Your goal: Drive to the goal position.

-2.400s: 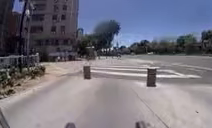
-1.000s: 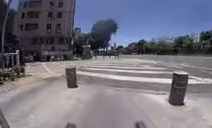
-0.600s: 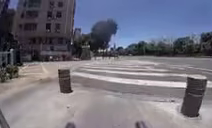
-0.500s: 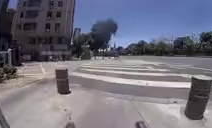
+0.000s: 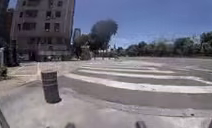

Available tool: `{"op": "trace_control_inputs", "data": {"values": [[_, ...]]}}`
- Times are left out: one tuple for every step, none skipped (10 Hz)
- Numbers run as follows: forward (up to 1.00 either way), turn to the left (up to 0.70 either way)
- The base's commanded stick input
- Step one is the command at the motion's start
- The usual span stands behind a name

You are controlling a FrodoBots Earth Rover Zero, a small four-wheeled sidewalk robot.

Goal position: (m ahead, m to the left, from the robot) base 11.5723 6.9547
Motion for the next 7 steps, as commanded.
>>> {"op": "trace_control_inputs", "data": {"values": [[0.7, 0.0], [0.7, 0.0], [0.7, 0.0], [0.7, 0.0], [0.7, 0.0], [0.7, 0.0], [0.7, 0.0]]}}
